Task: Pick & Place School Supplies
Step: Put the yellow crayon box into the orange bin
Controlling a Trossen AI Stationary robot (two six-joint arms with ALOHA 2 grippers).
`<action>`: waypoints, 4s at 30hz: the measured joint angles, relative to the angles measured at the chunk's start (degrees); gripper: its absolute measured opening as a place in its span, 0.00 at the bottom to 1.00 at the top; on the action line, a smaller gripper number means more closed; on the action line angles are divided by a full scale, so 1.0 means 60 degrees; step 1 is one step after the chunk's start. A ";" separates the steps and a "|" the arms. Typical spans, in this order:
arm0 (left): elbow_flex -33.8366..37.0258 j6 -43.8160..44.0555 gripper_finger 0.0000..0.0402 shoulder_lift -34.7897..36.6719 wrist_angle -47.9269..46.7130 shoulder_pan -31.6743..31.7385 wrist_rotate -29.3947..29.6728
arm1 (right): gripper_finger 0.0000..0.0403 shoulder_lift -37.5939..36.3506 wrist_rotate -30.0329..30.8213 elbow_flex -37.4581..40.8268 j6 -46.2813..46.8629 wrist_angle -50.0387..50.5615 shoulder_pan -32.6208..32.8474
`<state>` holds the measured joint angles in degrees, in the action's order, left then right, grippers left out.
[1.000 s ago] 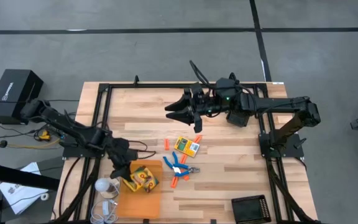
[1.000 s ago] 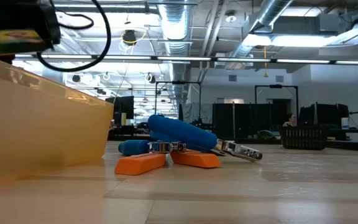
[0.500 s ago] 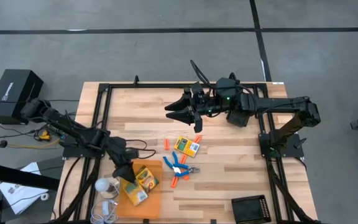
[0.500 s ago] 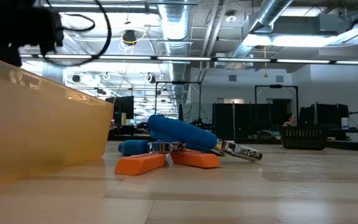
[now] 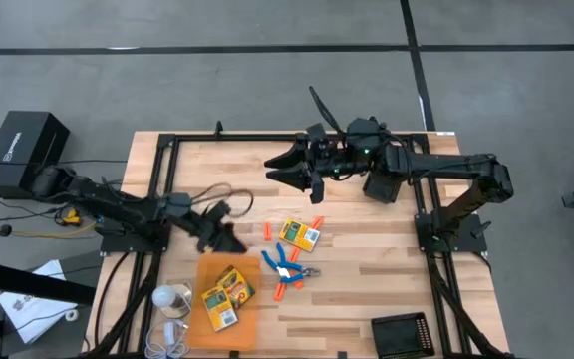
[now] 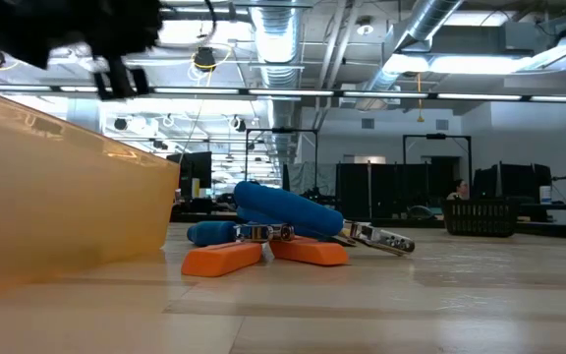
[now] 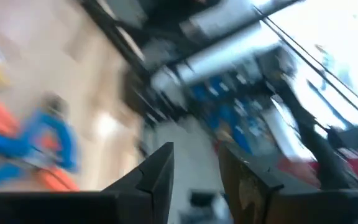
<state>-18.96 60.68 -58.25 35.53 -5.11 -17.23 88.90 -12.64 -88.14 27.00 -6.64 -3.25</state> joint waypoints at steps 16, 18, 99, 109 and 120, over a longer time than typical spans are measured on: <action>-0.2516 -0.2085 0.34 -0.5110 -0.0229 0.3767 -0.3467 | 0.41 0.0005 -0.0067 -0.0655 -0.0079 0.0174 -0.0242; -0.3029 -0.2522 0.34 -0.5806 -0.0757 0.3959 -0.3753 | 0.41 0.0004 -0.0065 -0.0718 -0.0083 0.0327 -0.0238; -0.6982 -0.4537 0.06 -1.0230 -0.3538 0.3141 -0.3684 | 0.39 -0.0007 -0.0417 -0.0736 -0.0177 0.0054 -0.0211; -0.7058 -0.4588 0.00 -0.9551 -0.3452 0.3158 -0.4036 | 0.38 -0.0007 -0.0417 -0.0758 -0.0258 0.0016 -0.0243; -0.7125 -0.4786 0.00 -0.6718 -0.3791 0.3320 -0.4432 | 0.38 -0.0007 -0.0417 -0.1508 -0.0858 0.0101 -0.0247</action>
<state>-61.71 31.97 -98.56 12.78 14.81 -43.82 88.86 -15.14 -97.19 21.85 -6.04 -4.73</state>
